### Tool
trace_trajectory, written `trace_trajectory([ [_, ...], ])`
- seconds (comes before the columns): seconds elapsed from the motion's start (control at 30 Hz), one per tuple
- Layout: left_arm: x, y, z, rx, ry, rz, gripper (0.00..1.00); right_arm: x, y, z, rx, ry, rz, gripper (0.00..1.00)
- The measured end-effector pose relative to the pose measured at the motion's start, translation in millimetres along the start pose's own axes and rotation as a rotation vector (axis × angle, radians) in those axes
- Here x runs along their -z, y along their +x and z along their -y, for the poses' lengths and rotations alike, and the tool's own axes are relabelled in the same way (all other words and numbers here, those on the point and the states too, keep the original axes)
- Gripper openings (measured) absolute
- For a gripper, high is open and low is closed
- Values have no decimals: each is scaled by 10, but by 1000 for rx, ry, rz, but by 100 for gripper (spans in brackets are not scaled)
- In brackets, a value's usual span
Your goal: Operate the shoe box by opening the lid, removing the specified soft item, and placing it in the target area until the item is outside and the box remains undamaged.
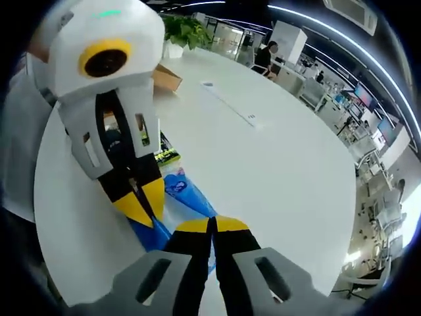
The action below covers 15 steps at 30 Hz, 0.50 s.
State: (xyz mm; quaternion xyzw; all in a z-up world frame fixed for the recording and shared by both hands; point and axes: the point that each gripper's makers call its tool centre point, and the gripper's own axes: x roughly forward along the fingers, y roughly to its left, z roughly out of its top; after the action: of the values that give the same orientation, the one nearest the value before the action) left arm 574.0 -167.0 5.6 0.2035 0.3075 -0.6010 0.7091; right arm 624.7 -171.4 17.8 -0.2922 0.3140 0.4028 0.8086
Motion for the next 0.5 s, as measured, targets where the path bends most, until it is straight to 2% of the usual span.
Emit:
trace_trajectory([
  [0.13, -3, -8, 19, -3, 28, -7, 0, 7, -6, -10, 2, 0, -7, 0],
  [0.5, -1, -42, 6, -2, 31, -12, 0, 9, -7, 4, 7, 0, -14, 0],
])
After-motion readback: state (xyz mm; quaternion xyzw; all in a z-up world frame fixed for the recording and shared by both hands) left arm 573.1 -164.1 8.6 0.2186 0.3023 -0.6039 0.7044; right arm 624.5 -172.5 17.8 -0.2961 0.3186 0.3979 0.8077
